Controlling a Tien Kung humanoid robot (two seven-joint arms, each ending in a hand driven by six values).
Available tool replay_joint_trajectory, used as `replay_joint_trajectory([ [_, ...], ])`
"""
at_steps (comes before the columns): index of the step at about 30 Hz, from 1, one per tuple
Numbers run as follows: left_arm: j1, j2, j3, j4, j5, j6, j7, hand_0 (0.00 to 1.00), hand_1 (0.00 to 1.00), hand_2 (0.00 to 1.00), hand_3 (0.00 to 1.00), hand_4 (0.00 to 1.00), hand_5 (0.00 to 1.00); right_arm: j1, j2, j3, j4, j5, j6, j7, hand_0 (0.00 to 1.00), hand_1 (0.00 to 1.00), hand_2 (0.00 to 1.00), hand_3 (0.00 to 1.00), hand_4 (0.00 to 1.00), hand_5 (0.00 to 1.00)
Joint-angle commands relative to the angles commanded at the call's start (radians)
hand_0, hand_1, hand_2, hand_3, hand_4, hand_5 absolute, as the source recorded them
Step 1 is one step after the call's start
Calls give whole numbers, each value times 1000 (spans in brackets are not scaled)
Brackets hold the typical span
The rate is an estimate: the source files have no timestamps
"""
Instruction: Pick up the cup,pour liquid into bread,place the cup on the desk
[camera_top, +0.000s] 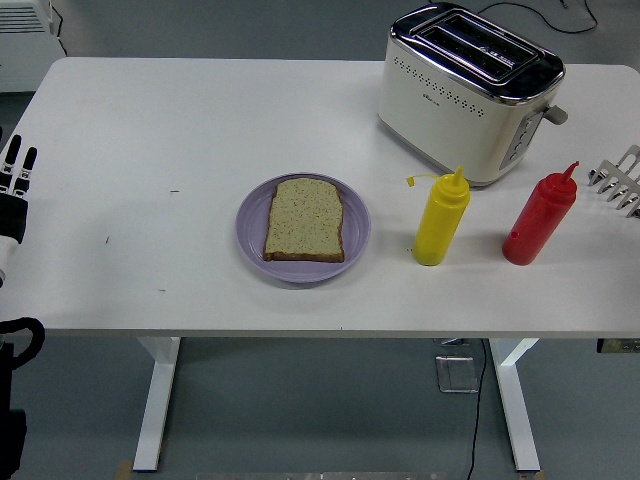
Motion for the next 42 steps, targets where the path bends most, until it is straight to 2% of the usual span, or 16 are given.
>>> replay_joint_trajectory([
  [9, 4, 0, 3, 0, 0, 0, -1, 787, 743, 744, 703, 515, 987, -10, -2, 9, -3, -18, -7, -41, 756, 701, 718, 745, 474, 329],
  [42, 7, 2, 7, -1, 0, -1, -1, 787, 744, 745, 706, 515, 998, -16, 3, 10, -8, -27, -8, -64, 749, 694, 718, 748, 455, 390],
])
